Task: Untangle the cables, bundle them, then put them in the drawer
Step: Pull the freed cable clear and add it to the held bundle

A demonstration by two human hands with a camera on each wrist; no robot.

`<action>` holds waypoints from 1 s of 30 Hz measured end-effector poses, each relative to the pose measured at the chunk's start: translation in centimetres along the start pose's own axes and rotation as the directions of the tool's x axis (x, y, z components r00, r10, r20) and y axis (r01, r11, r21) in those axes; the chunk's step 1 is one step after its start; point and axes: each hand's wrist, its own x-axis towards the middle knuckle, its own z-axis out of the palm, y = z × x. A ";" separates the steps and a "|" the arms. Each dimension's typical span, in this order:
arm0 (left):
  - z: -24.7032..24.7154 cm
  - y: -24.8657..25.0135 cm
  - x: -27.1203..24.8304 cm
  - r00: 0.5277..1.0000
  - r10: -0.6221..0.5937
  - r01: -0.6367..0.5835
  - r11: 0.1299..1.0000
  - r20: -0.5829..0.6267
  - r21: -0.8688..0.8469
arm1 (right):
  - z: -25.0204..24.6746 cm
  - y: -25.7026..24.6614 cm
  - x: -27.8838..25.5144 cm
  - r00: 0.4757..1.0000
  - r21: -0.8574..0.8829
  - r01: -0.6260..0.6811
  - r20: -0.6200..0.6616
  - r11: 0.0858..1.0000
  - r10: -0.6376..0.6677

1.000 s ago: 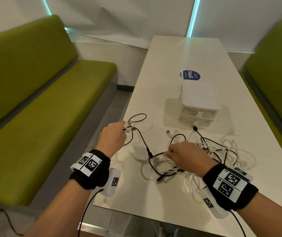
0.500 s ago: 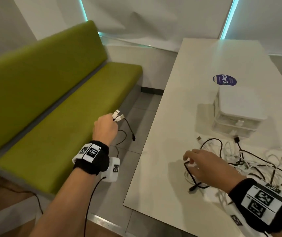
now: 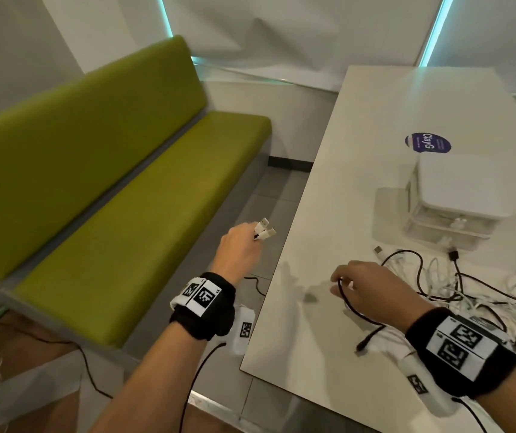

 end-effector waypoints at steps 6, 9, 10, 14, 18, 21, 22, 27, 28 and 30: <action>1.8 2.7 -2.1 0.989 0.086 -0.076 0.993 0.117 -0.088 | -1.9 -0.7 0.4 0.967 0.218 -0.022 -0.244 0.976 0.076; 2.4 4.1 -3.0 0.982 0.130 -0.114 0.986 0.134 -0.120 | -2.8 0.3 -0.6 0.984 0.177 -0.018 -0.170 0.984 0.049; 2.7 4.5 -3.3 0.979 0.144 -0.128 0.985 0.144 -0.117 | -2.8 0.7 -1.0 0.995 0.093 -0.016 -0.099 0.996 0.025; 4.6 5.5 -4.3 0.950 0.193 -0.181 0.981 0.245 -0.072 | -3.4 2.4 -3.8 0.980 0.100 0.006 -0.197 0.995 0.014; 6.4 6.6 -4.9 0.929 0.256 -0.249 0.967 0.267 -0.063 | -3.8 4.8 -6.6 0.936 0.227 -0.012 -0.341 0.974 0.091; 7.0 8.3 -5.0 0.922 0.297 -0.284 0.955 0.249 -0.087 | -4.4 7.8 -8.3 0.880 0.159 -0.116 -0.442 0.980 0.176; 7.1 9.0 -5.0 0.921 0.311 -0.296 0.950 0.235 -0.096 | -4.7 8.6 -8.7 0.859 0.128 -0.184 -0.461 0.975 0.223; 8.9 12.9 -4.4 0.908 0.370 -0.376 0.926 0.194 -0.004 | -2.9 10.7 -9.4 0.926 -0.176 -0.359 -0.191 0.917 0.326; 9.3 13.6 -4.5 0.899 0.383 -0.396 0.918 0.211 0.018 | -2.1 10.6 -9.5 0.953 -0.218 -0.297 -0.126 0.930 0.275; 10.4 14.6 -4.6 0.871 0.394 -0.430 0.901 0.292 0.066 | -1.2 10.7 -9.7 0.978 -0.254 -0.202 -0.101 0.946 0.182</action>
